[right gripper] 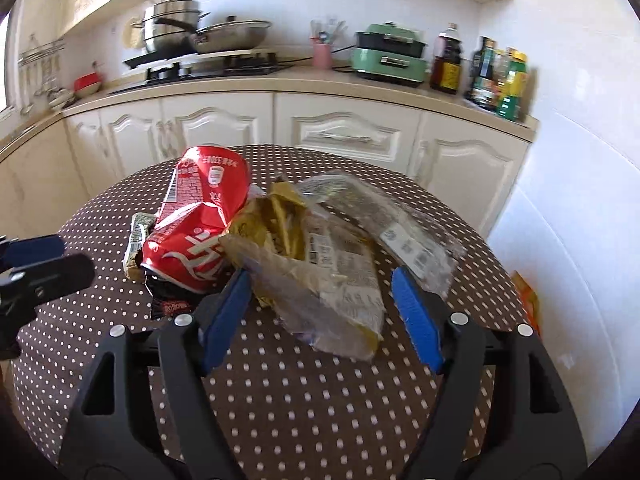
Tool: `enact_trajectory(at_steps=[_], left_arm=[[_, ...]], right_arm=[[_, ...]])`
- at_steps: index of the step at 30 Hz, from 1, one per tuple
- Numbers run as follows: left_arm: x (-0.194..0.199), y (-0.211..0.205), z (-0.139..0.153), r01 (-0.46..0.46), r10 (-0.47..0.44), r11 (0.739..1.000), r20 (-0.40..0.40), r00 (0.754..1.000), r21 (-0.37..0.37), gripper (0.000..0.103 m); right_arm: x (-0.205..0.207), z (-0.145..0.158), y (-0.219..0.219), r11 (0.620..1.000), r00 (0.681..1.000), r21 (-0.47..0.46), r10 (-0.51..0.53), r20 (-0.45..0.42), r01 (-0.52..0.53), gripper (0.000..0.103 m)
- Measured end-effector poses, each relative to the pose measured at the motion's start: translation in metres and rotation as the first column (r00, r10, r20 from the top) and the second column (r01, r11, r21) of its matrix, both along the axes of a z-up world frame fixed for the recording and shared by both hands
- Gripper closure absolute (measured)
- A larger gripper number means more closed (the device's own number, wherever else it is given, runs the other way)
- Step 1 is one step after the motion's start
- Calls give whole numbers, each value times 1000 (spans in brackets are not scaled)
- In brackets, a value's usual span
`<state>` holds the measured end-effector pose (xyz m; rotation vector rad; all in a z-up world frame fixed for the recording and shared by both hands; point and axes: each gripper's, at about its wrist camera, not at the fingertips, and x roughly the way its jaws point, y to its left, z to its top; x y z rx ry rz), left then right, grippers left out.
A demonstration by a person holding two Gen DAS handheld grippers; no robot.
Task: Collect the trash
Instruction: 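Move both open tools back over the table of trash, then grasp the gold clear plastic bag with the right tool while the left grasps the crushed red can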
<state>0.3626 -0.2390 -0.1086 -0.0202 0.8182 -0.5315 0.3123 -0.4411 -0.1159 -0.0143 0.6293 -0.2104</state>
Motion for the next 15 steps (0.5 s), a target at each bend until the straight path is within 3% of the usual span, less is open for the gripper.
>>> enact_trajectory(at_steps=[1, 4, 15], left_arm=[[5, -1, -2, -6, 6, 1000, -12, 1000, -9, 32], [18, -4, -7, -23, 22, 999, -38, 999, -27, 32], [45, -32, -16, -19, 18, 1000, -64, 998, -21, 30]], right_arm=[[5, -2, -1, 1000, 1000, 0, 12, -17, -12, 69], [15, -10, -1, 998, 996, 38, 58, -63, -56, 90], [-4, 5, -20, 992, 997, 107, 62, 36, -65, 96]])
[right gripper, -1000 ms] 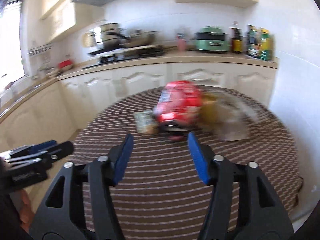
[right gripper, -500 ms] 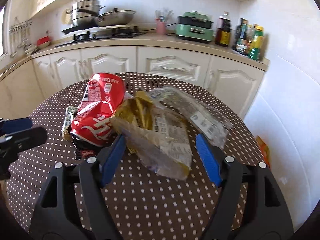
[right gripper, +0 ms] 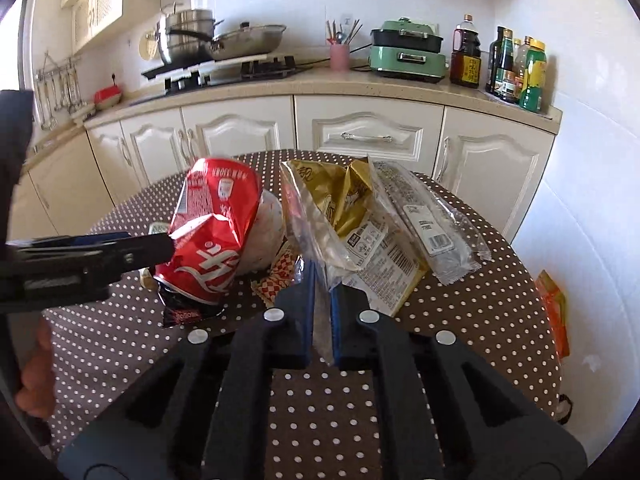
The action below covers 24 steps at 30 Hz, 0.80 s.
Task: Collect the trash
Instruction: 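Grasp the gold clear plastic bag with the right tool while the left grasps the crushed red can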
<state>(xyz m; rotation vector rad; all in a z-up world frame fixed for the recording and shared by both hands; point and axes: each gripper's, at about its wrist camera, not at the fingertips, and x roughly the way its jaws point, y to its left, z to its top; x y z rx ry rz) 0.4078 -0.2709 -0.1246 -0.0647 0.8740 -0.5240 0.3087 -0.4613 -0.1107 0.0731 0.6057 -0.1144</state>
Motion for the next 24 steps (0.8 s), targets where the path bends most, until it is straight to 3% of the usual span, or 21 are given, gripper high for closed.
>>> enact_trajectory(at_steps=[5, 9, 12, 17, 24], left_arm=[[0, -14, 4, 14, -14, 1000, 17, 1000, -7, 30], [-16, -41, 11, 38, -57, 989, 130, 990, 144, 30], [-29, -64, 15, 30, -93, 962, 223, 970, 271, 30], [-42, -99, 7, 42, -164, 911, 268, 949, 410, 30], [-36, -122, -5, -40, -112, 865, 270, 956, 501, 30]], right_arm=[[-6, 11, -10, 999, 998, 36, -30, 52, 29, 97], [-8, 13, -19, 995, 997, 91, -38, 69, 32, 97], [-10, 11, -26, 991, 996, 128, -45, 76, 36, 97], [-13, 10, -38, 986, 995, 162, -51, 82, 37, 97], [-11, 8, -38, 983, 996, 181, -34, 78, 19, 97]])
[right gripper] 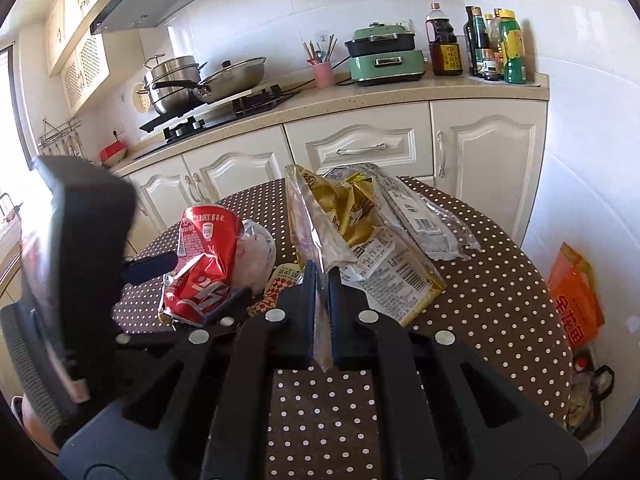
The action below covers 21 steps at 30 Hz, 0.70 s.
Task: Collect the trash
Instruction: 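Grasp the gold clear plastic bag with the right tool while the left grasps the crushed red can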
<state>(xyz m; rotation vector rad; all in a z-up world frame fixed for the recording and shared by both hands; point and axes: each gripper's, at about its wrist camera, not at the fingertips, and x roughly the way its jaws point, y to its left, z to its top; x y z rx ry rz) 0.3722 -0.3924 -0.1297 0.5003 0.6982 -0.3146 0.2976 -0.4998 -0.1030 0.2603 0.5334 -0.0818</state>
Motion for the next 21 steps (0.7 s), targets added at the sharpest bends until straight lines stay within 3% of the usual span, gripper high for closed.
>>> enact_trajectory(at_steps=[2, 3, 4, 10, 16, 21], left_arm=[[3, 1, -1, -36, 36, 999, 15, 999, 17, 31], [4, 2, -1, -43, 43, 999, 20, 999, 22, 36], [4, 3, -1, -42, 42, 999, 8, 999, 17, 49], [3, 13, 6, -34, 33, 998, -21, 999, -54, 56], [-2, 47, 24, -6, -16, 969, -84, 996, -245, 59], [-5, 81, 33, -3, -57, 915, -137, 989, -403, 60]], right_arm=[[1, -3, 2, 1000, 1000, 2, 10, -5, -10, 97], [1, -4, 3, 1000, 1000, 2, 14, -7, -14, 97], [2, -5, 3, 1000, 1000, 4, 19, -9, -19, 97], [4, -9, 8, 999, 999, -2, 36, -16, -36, 97], [-2, -6, 15, 999, 999, -16, 44, -1, -44, 97], [-8, 2, 25, 998, 998, -11, 59, 26, -58, 98]])
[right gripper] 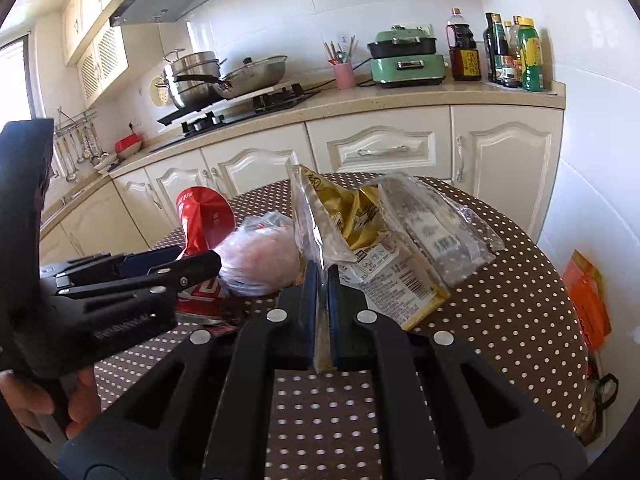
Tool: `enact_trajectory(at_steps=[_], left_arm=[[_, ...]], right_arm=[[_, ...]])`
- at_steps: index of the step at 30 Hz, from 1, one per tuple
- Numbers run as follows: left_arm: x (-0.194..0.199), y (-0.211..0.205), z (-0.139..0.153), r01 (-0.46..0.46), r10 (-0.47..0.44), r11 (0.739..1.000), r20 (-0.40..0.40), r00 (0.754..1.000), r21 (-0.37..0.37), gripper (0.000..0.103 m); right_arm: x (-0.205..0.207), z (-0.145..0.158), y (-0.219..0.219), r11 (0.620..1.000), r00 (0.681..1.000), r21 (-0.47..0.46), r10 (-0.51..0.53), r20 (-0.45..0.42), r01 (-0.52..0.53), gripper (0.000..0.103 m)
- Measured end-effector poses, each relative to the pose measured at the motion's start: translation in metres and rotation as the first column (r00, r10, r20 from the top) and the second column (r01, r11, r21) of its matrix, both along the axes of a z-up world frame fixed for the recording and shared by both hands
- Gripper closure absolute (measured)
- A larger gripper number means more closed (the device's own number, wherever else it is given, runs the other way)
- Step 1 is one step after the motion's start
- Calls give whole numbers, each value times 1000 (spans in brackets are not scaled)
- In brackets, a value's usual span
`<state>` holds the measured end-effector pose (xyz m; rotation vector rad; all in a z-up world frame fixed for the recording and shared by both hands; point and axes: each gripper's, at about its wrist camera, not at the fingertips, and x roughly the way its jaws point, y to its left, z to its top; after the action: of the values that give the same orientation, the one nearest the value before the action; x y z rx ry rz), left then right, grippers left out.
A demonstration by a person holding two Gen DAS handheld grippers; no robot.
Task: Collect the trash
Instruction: 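Grasp the gold clear plastic bag with the right tool while the left grasps the crushed red can, then carry the can and gold bag over the blue bucket and open both tools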
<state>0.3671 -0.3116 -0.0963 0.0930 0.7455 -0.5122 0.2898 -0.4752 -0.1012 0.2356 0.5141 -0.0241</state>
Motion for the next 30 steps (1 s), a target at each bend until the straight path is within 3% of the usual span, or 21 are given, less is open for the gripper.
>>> enact_trajectory(at_steps=[7, 17, 25, 30], left_arm=[[-12, 39, 8, 25, -32, 990, -47, 998, -139, 60], [-39, 120, 31, 17, -20, 965, -10, 1000, -260, 60], [-56, 243, 32, -96, 104, 941, 9, 995, -324, 60], [-68, 351, 14, -243, 252, 908, -20, 968, -341, 60]], right_arm=[[-10, 18, 29, 999, 999, -11, 37, 32, -37, 98], [-32, 54, 95, 996, 991, -48, 86, 106, -81, 98], [-23, 66, 210, 967, 962, -98, 247, 118, -236, 98], [-7, 55, 308, 918, 916, -109, 391, 92, -381, 98]])
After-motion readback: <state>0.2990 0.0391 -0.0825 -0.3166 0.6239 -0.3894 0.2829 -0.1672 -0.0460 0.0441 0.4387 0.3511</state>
